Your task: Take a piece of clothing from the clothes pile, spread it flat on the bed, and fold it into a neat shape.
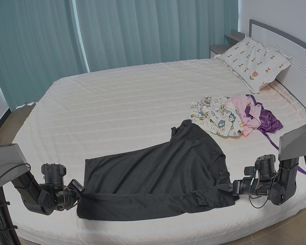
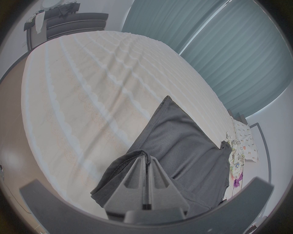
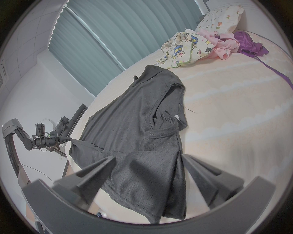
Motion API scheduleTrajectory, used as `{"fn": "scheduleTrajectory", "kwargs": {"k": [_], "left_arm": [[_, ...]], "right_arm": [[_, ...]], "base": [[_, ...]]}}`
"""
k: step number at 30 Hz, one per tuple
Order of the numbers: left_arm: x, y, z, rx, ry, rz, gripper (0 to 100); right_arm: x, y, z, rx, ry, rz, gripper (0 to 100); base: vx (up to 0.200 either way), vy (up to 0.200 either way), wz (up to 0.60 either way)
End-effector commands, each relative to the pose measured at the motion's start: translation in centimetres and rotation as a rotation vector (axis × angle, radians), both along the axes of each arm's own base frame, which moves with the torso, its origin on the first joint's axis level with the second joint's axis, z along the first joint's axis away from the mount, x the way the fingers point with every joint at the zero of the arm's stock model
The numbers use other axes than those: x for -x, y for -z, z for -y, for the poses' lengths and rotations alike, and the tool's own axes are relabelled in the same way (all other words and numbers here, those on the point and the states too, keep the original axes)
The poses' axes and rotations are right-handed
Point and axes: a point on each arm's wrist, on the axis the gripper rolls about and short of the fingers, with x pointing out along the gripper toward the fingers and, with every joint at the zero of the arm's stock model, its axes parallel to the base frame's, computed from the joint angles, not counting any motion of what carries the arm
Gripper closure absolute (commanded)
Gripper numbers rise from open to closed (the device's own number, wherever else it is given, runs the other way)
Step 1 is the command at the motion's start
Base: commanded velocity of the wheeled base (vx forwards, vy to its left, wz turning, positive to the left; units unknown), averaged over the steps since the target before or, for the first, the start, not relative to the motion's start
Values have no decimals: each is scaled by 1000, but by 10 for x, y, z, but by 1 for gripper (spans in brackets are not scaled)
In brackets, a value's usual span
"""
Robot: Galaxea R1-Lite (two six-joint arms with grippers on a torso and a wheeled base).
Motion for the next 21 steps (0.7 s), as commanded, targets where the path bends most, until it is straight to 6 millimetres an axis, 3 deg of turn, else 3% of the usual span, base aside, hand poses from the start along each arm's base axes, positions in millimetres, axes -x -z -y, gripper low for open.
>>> {"fn": "scheduleTrajectory", "kwargs": {"k": [1, 16, 21], "left_arm": [[0, 0, 1, 0, 1, 2, 100], [4, -2, 0, -4, -1, -4, 100], [11, -14, 0, -9, 2, 11, 100]], "right_arm": [[2, 3, -1, 7, -8, -24, 100], [11, -15, 12, 0, 19, 28, 100], [21, -20, 14, -14, 24, 104, 100]], "base": [[0, 0, 0], [0, 0, 0], [0, 0, 0]]}}
